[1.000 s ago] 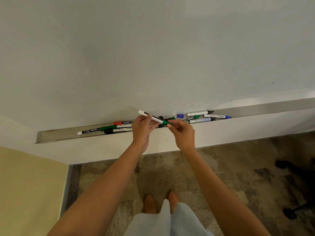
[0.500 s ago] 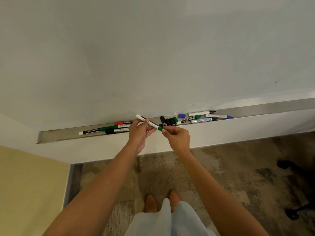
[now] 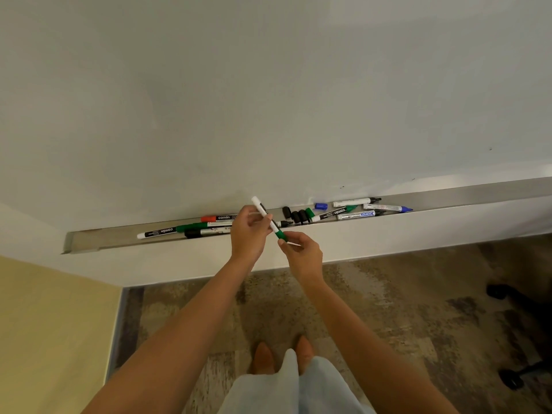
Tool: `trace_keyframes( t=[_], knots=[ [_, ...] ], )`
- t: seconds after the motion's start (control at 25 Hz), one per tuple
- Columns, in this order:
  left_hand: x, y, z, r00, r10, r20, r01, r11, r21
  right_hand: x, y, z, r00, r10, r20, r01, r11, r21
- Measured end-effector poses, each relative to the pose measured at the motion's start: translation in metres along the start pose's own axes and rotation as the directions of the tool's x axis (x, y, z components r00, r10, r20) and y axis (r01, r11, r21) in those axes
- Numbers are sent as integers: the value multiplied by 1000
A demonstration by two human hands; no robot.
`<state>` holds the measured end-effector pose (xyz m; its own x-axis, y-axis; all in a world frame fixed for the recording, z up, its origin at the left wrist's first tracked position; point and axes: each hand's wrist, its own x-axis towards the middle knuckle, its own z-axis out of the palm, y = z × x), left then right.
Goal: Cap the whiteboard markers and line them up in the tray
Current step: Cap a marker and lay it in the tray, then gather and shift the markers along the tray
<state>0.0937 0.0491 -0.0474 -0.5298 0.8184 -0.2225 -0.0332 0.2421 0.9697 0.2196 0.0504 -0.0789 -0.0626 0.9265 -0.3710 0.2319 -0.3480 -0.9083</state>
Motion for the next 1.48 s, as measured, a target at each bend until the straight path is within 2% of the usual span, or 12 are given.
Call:
trace_keyframes(
  t=[0.12, 0.24, 0.4, 0.52, 0.72, 0.84, 1.08, 1.2, 1.28, 1.36, 1.4, 1.48],
  knots=[
    [6, 7, -1, 939, 313, 144, -341, 903, 262, 8, 5, -4, 997, -51, -54, 46, 995, -90],
    [16, 4, -7, 869, 427, 249, -492, 796, 352, 27, 4, -18, 988, -131, -76, 114, 975, -188],
    [25, -2, -7, 819, 449, 358, -572, 694, 437, 55, -6, -35, 955, -286, -79, 236, 895, -378],
    [25, -10, -2, 750, 455, 481, -659, 579, 480, 70, -10, -38, 911, -410, 32, 368, 779, -508],
    [31, -13, -1, 754, 552, 358, -648, 529, 549, 75, -12, -15, 733, -553, 396, 665, 464, -585],
    [35, -13, -6, 752, 521, 404, -653, 510, 560, 83, -10, 4, 715, -513, 475, 668, 301, -681],
    [34, -15, -18, 739, 529, 417, -664, 468, 583, 90, -5, -1, 707, -515, 485, 643, 183, -743],
    [33, -15, -24, 717, 559, 416, -682, 440, 585, 87, -6, -18, 710, -568, 416, 642, 280, -713],
    [33, -16, -27, 702, 573, 422, -694, 419, 585, 82, -9, -35, 769, -584, 260, 610, 548, -572],
    [32, -17, -29, 672, 590, 447, -718, 373, 588, 78, -11, -52, 878, -475, 54, 472, 843, -259],
    [32, -19, -29, 652, 598, 465, -733, 343, 587, 77, -12, -58, 918, -395, -34, 392, 917, -81],
    [30, -22, -26, 607, 606, 513, -768, 283, 574, 75, -12, -66, 956, -249, -152, 281, 927, 249]
  ],
)
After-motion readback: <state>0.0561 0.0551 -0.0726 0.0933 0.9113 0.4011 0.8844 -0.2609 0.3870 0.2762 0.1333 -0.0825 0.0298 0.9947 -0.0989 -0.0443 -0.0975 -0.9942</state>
